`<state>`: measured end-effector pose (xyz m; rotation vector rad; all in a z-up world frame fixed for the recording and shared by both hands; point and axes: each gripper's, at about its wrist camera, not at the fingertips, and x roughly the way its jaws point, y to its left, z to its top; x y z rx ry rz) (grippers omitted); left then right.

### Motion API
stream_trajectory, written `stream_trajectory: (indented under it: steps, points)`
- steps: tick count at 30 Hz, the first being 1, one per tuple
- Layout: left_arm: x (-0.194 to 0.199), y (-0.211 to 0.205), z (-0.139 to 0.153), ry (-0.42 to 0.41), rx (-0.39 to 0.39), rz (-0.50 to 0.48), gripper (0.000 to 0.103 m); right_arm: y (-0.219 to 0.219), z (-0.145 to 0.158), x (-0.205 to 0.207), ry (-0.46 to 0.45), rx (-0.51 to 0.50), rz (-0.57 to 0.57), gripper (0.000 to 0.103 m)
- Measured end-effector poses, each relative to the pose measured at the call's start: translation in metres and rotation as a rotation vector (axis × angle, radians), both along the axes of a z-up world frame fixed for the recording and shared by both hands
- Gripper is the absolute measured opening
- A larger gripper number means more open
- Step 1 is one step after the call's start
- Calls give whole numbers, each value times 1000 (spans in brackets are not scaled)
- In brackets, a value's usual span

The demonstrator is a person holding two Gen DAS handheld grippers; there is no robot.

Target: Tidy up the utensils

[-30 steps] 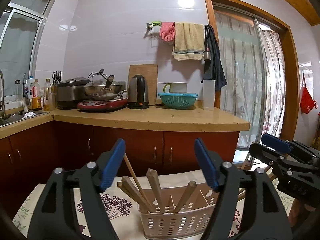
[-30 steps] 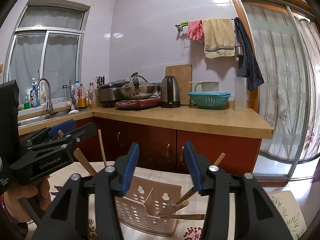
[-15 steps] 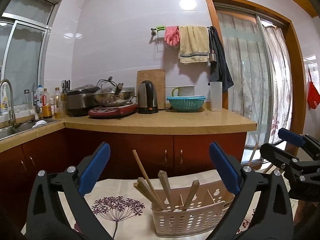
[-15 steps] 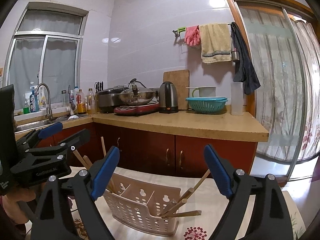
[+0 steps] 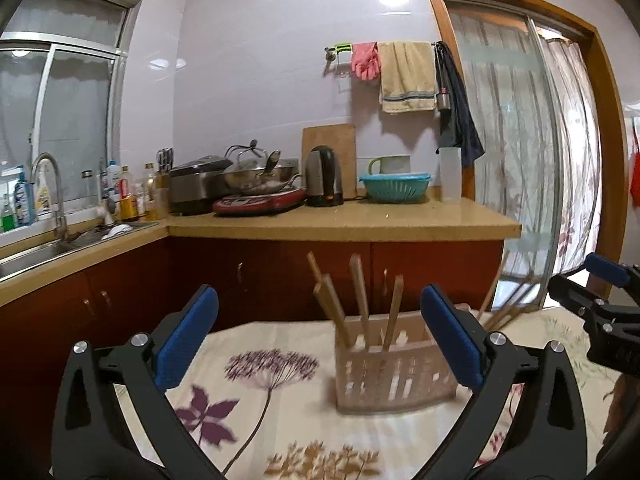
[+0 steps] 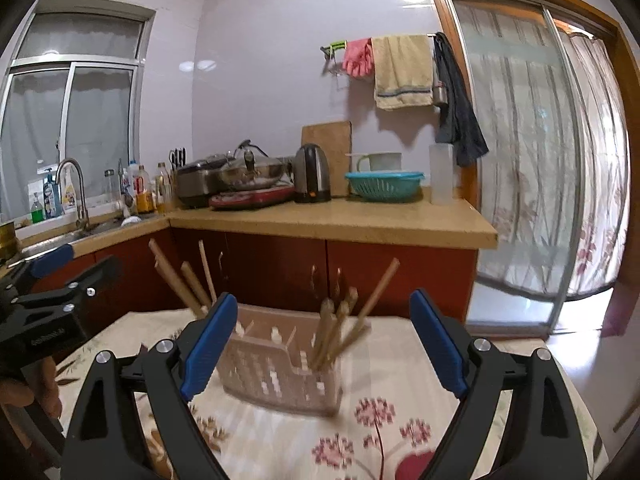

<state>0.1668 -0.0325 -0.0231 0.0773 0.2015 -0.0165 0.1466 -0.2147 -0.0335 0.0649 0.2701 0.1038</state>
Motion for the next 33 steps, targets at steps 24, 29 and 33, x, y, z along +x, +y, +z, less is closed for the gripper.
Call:
stream_trajectory:
  steps: [24,29,33]
  points:
    - [-160,13,8,-1,-28,56,99,-3,13,-139,-5,-1,-37,86]
    - [-169,11,10,-7,-35,43,99,-6,15,-147,-17,3,-45,86]
    - [-173,10,12,-18,-34,39,99,-8,14,-148,-22,3,-47,86]
